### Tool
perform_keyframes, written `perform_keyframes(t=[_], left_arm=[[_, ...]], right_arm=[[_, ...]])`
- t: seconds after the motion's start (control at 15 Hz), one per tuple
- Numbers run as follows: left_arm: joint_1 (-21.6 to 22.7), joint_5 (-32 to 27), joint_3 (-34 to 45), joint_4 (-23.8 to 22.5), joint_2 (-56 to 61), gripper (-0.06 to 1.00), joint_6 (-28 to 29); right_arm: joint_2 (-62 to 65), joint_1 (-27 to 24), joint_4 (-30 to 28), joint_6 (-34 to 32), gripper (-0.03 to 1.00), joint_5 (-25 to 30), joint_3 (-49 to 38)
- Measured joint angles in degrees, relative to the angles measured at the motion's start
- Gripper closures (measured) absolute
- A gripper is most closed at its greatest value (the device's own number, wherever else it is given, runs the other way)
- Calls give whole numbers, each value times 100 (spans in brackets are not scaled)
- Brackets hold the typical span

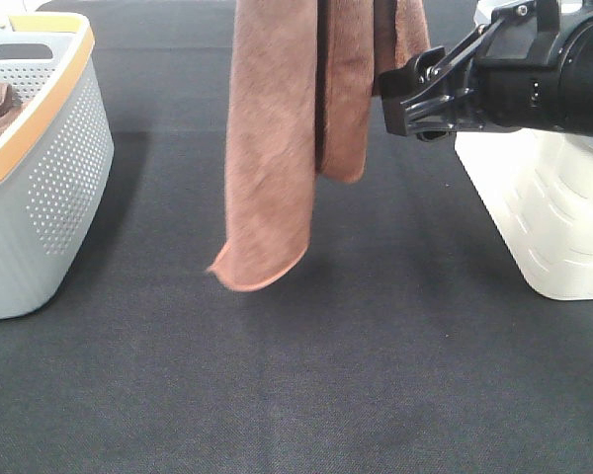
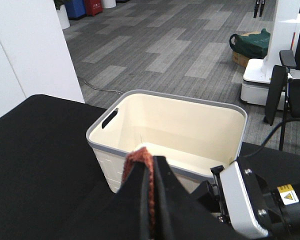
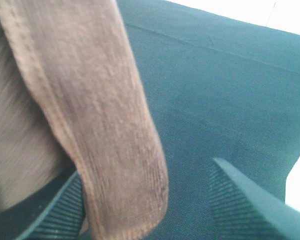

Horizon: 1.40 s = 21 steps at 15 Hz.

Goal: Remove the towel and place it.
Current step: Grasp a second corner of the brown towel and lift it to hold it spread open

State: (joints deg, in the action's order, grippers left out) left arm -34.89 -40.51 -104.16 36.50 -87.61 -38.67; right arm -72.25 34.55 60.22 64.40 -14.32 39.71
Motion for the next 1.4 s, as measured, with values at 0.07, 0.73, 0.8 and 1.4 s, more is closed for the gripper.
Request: perform_keyframes(t=[0.07, 0.73, 0.8, 1.4], left_arm=[[0, -29, 0, 0, 0, 94, 0], [0, -92, 0, 304, 0, 94, 11], [0, -92, 0, 315, 0, 94, 11], [212, -1123, 0, 126, 0, 94, 710]], right_arm=[[0, 0, 6, 29, 33, 0, 0], [0, 0, 29, 29, 44, -149, 92], [0, 0, 34, 29, 48, -149, 155], [264, 0, 46, 126, 97, -86, 229]])
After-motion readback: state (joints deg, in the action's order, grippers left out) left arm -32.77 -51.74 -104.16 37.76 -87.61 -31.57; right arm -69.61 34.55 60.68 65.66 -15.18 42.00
